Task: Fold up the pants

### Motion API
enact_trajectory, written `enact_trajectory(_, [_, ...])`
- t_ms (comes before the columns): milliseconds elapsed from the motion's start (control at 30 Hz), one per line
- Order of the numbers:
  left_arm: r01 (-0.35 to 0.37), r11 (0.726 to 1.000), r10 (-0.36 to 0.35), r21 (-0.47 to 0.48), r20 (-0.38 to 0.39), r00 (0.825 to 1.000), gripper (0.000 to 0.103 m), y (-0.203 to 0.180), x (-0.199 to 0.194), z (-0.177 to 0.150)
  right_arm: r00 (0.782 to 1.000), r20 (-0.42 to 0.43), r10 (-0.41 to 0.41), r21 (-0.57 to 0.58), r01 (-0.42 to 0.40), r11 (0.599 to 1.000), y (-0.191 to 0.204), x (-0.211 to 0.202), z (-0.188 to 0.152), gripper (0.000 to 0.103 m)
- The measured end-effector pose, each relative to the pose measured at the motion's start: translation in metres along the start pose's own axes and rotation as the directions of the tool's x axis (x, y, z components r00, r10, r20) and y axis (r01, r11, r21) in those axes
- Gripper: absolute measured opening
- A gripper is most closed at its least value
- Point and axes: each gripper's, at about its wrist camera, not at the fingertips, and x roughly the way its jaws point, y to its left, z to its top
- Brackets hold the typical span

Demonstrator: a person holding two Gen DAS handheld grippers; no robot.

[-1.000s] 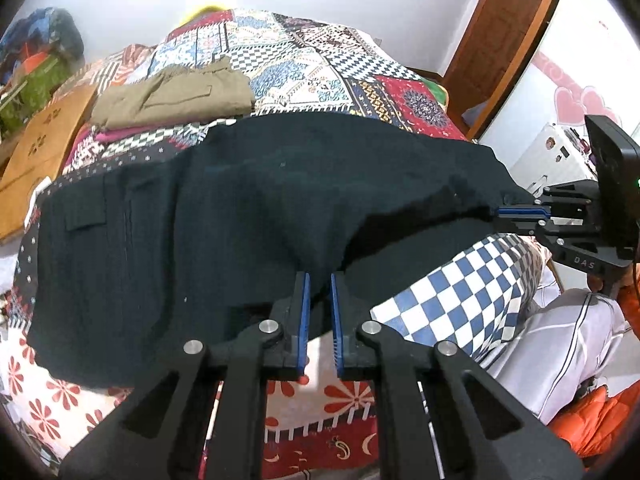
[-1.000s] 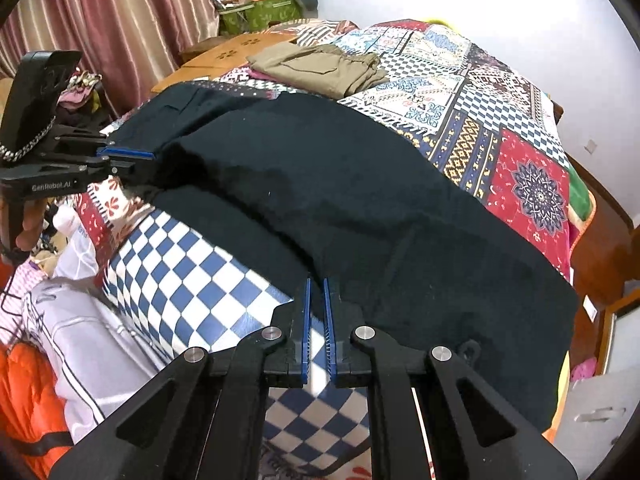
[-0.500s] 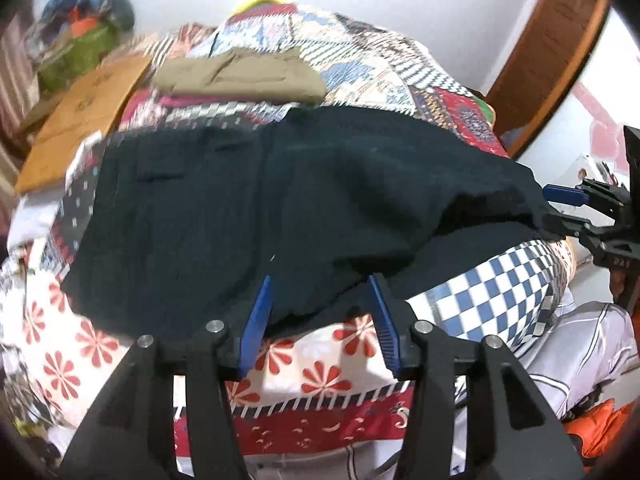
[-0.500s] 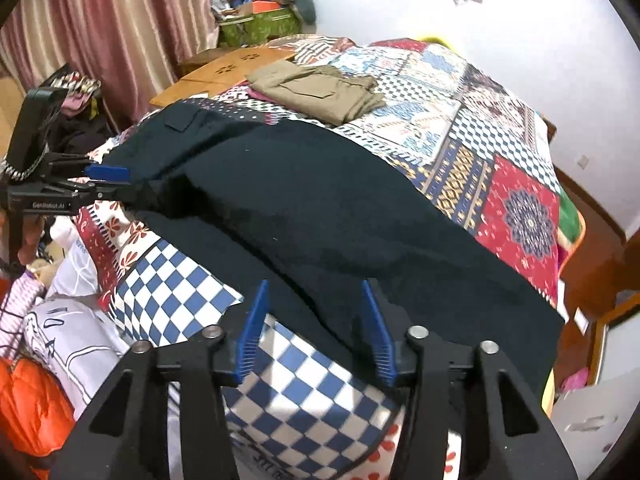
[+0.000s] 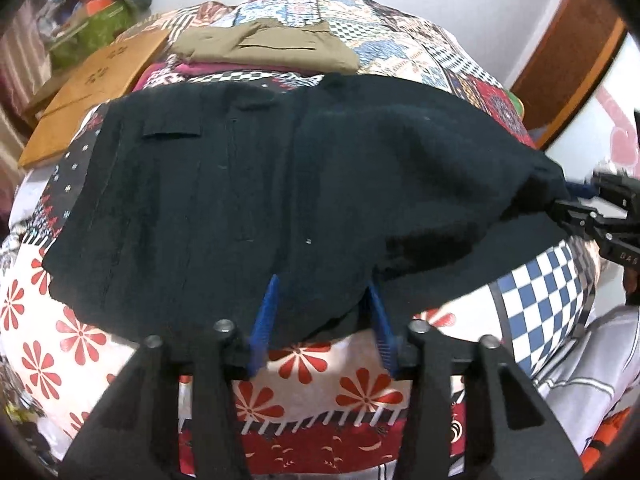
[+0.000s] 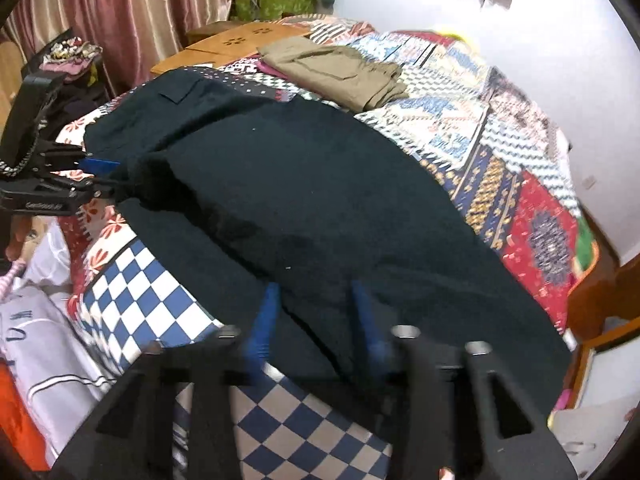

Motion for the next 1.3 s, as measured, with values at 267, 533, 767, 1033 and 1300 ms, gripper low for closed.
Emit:
enact_trajectory(267, [-0.003,1.0,0.003,-0.008,0.036,0.999,0.016,0.001,-0.014,0.002,0.999,0.012,0.043,-0.008,-0.042,0.999,0.001,-0.011,-0.007,0.01])
enact_trajectory(533, [-0.017,1.0,0.017,-0.001,0.048,0.999,0.014,0.0,-0.034,-0.006,0.996,0.02,0.086,-0.009,-0.086,0.996,0.001,-0.028,-0.018,0.009])
enact_trajectory(767, [-0.018,1.0,0.018,0.009,-0.019,1.0,0.014,0.0,-0.018,-0.016,0.993,-0.01,0.119,0.033,-0.119,0.992,-0.004,-0.02,-0.028,0.009])
enact_trajectory(1033, [-0.04,0.999,0.041,0.032,-0.027,0.999,0.015,-0.004,-0.026,-0.016,0.995,0.003,0.098,0.083,-0.098,0.992,-0.016,-0.036,-0.035,0.01])
enact_trajectory(1300, [-0.029,0.997,0.023,0.077,0.073,0.997,0.029,-0.028,-0.068,0.011,0.998,0.06,-0.028,0.268,0.011,0.963,-0.072,-0.076,-0.068,0.021])
